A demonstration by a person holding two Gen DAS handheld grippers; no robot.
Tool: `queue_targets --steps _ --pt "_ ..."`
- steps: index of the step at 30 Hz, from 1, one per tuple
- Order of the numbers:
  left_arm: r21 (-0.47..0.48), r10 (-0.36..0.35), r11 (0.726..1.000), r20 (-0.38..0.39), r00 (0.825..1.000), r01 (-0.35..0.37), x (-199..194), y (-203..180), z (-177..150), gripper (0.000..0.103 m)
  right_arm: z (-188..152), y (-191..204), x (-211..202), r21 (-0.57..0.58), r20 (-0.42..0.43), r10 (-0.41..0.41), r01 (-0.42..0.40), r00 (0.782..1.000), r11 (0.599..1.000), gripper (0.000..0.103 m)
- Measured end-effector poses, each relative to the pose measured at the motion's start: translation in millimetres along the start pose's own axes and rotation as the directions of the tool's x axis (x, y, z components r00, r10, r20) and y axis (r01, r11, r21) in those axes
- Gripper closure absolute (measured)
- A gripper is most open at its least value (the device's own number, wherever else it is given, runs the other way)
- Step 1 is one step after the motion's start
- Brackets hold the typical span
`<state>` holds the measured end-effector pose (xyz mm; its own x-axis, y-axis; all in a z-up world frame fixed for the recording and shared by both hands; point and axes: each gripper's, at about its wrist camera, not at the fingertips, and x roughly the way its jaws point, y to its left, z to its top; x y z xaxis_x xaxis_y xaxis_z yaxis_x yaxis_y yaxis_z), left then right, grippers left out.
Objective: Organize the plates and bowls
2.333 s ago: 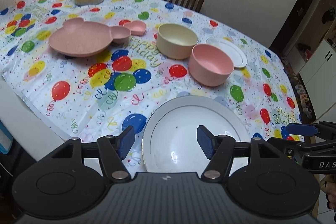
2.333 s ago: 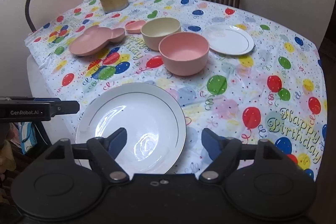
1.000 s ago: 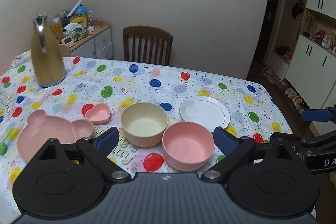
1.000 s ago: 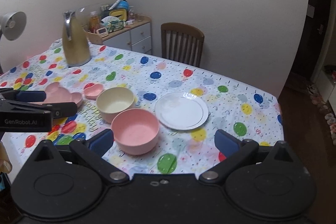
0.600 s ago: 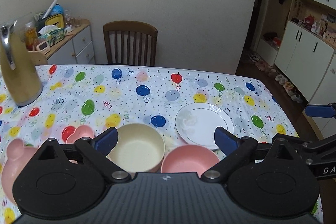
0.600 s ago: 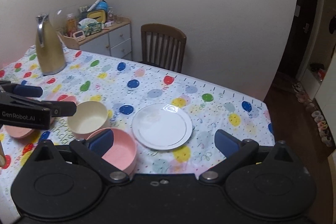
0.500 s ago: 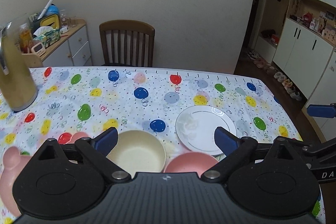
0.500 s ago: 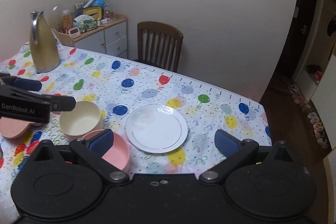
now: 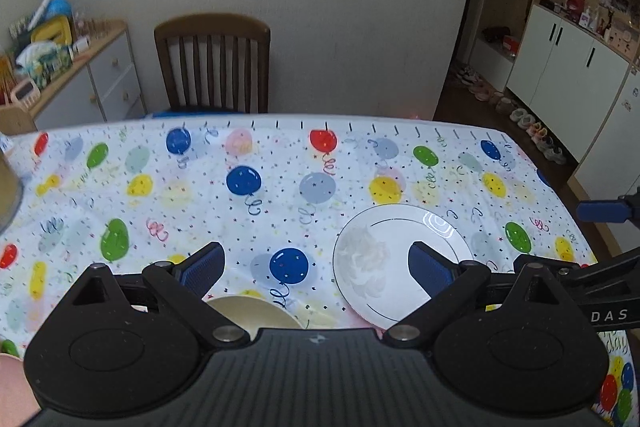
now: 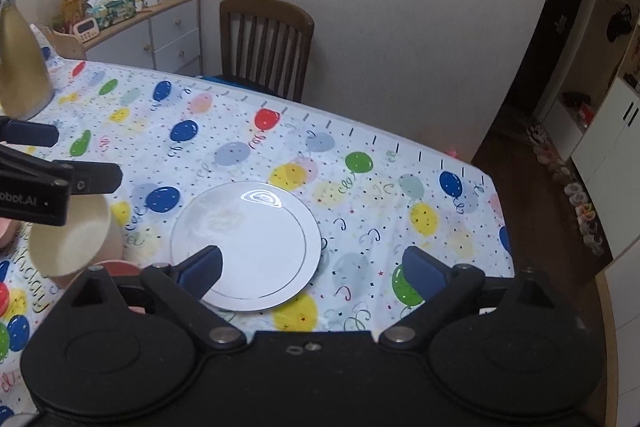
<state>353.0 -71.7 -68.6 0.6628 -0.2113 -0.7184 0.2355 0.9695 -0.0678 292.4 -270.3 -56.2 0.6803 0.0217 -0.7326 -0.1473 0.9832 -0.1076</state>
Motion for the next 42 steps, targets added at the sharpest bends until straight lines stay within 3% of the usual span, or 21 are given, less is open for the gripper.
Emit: queue_targets --steps 6,14,18,22,26,32,42 --pt "-0.101 -0.049 0.994 -0.114 0.992 0.037 44 15 12 0.004 9 -11 39 0.055 -0.069 -0.004 0.008 0.998 0.998 0.015" --pt "-0.155 -0.087 0.986 -0.171 0.981 0.06 83 17 18 0.005 14 -32 86 0.216 -0.182 0.073 -0.032 0.981 0.976 0.028" --pt "-0.169 -0.105 0.983 -0.199 0.974 0.071 98 16 17 0.011 12 -37 103 0.284 -0.224 0.105 -0.039 0.969 0.958 0.034" --pt "-0.195 -0.145 0.976 -0.253 0.957 0.096 115 16 13 0.044 9 -44 112 0.341 -0.247 0.136 -0.046 0.96 0.939 0.043" --pt "-0.206 -0.176 0.971 -0.275 0.945 0.121 124 16 10 0.049 5 -50 120 0.401 -0.257 0.197 -0.081 0.946 0.912 0.057" --pt "-0.228 -0.203 0.964 -0.302 0.931 0.136 134 15 7 0.07 2 -50 127 0.42 -0.257 0.225 -0.101 0.94 0.902 0.071" --pt "-0.215 -0.202 0.967 -0.313 0.928 0.137 138 17 2 0.09 -2 -48 129 0.422 -0.249 0.253 -0.131 0.935 0.897 0.088"
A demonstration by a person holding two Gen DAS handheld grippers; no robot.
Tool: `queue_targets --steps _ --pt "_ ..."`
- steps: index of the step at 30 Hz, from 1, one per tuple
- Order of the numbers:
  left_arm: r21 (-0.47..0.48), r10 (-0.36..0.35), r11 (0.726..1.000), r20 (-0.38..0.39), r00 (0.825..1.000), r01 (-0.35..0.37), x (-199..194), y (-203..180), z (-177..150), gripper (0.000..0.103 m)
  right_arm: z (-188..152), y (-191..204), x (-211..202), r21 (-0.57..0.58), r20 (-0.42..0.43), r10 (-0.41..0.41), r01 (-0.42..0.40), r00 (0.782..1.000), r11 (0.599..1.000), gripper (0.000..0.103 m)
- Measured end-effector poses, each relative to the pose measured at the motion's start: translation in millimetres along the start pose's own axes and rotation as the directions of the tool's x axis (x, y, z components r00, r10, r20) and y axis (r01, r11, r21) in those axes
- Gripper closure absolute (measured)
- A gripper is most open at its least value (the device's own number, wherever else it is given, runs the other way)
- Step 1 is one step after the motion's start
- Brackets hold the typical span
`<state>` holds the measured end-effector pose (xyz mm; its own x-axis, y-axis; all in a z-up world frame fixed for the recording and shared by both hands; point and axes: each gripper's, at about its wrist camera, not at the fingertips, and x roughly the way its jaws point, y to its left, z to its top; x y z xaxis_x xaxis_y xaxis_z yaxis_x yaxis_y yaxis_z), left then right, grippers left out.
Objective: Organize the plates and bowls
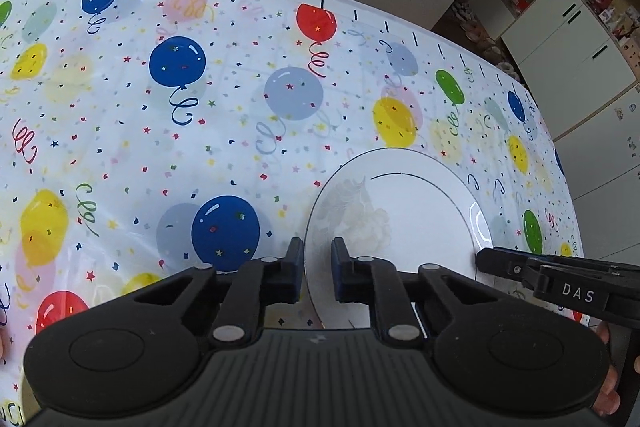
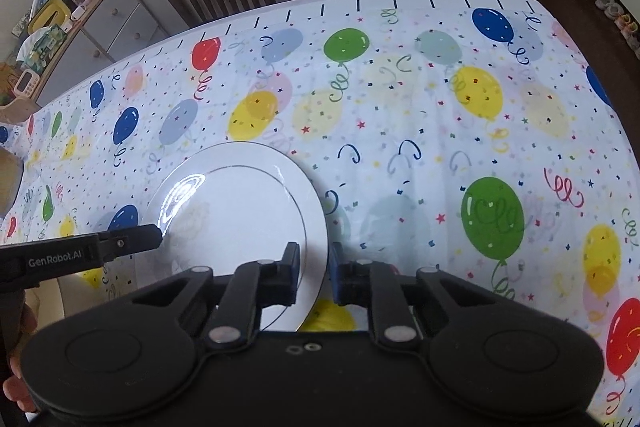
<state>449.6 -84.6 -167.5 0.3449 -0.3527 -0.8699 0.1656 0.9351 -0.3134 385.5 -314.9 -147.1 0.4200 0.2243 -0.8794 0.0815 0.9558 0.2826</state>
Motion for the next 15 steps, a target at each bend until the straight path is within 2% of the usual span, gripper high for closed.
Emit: queue_targets --steps 5,15 --pt "0.011 0.003 1.0 0.003 1.0 -0.003 -1 -2 -2 0.09 -1 0 -1 -0.011 0.009 -0.017 0.017 1.0 1.0 0.096" --pt "0.026 -0.006 1.0 0.034 0.999 0.005 -17 -14 -8 0.09 -7 -3 -14 -0.013 0.033 -0.027 0.027 0.999 1.0 0.097"
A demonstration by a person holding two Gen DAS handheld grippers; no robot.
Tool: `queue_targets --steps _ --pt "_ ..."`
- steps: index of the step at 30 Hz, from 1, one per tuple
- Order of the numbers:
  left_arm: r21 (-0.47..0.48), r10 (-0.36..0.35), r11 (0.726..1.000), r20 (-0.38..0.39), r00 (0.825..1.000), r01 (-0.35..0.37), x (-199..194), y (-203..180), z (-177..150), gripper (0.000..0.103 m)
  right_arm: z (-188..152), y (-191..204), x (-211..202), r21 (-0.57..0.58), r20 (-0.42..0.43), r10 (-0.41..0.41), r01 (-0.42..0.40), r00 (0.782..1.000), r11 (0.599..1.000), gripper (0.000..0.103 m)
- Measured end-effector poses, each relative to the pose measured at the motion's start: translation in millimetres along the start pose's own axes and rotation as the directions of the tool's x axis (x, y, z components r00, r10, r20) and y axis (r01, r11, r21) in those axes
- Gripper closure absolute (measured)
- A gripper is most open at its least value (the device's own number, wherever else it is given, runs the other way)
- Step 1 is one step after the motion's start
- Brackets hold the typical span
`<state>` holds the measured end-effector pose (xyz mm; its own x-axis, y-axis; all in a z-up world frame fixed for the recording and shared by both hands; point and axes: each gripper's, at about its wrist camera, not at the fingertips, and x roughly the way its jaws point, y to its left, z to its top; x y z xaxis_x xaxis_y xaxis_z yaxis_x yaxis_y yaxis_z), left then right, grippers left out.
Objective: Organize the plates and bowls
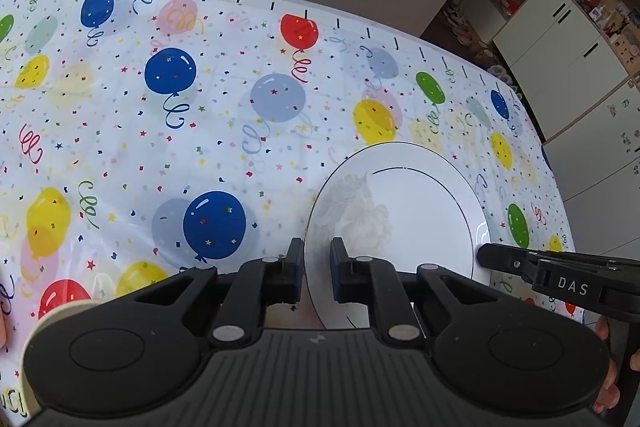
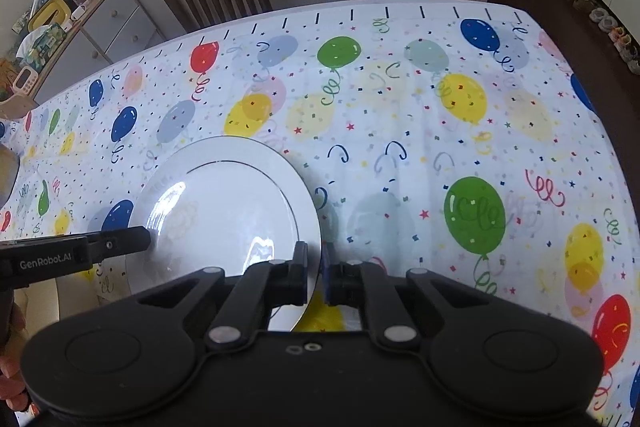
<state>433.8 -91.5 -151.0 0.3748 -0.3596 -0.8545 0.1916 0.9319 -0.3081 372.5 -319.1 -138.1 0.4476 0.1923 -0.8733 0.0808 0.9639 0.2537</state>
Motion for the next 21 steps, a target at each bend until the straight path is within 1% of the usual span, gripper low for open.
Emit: queue_targets --steps 11,21 --pt "0.024 -0.003 1.0 0.039 0.999 0.002 -31 -25 -7 0.09 -7 -4 -42 -0.009 0.064 0.005 -0.004 0.998 1.0 0.097" --pt "0.027 0.005 1.0 0.09 0.996 -0.007 -71 -51 -27 0.09 -21 -9 -87 -0.027 0.105 0.024 -0.021 0.994 0.999 0.097"
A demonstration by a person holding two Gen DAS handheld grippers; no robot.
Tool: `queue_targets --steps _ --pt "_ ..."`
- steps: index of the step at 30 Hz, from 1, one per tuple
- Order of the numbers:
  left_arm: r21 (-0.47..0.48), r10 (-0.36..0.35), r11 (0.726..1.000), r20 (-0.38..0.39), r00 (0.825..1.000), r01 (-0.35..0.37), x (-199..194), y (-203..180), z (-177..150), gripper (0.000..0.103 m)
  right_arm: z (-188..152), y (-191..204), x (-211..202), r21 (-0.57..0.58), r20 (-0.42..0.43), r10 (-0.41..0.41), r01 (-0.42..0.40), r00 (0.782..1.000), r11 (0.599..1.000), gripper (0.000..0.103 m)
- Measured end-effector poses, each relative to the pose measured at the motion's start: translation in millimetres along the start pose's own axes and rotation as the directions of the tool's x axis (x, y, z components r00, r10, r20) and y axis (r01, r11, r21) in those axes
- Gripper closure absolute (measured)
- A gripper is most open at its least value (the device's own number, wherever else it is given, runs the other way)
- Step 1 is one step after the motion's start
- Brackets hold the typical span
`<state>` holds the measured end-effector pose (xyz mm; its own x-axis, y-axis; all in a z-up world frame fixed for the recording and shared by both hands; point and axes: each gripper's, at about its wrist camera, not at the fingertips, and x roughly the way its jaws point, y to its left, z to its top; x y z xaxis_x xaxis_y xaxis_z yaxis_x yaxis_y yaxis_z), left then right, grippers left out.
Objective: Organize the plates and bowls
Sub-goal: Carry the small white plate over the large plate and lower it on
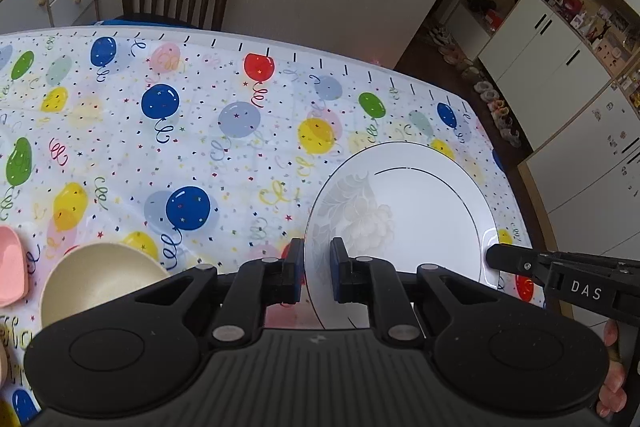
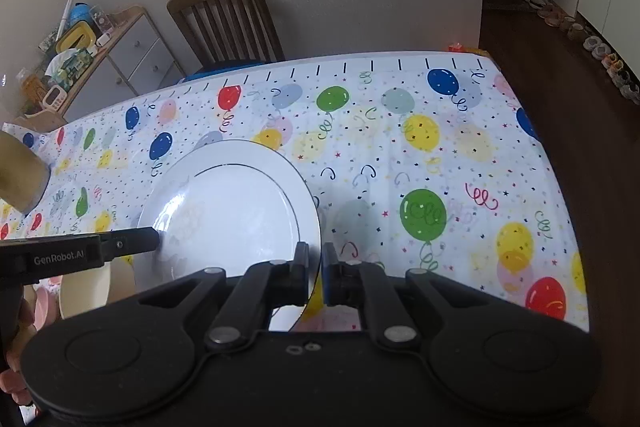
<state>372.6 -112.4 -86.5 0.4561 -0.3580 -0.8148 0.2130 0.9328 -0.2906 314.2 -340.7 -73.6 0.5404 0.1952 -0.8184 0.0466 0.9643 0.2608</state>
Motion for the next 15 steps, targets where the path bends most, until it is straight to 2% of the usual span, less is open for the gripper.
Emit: queue_targets --steps 15 --pt "-0.046 0.042 0.998 0.043 0.998 -0.04 -56 -27 -58 0.09 -40 -3 -55 -0.052 -0.004 0.042 -0.042 0.999 0.998 0.097"
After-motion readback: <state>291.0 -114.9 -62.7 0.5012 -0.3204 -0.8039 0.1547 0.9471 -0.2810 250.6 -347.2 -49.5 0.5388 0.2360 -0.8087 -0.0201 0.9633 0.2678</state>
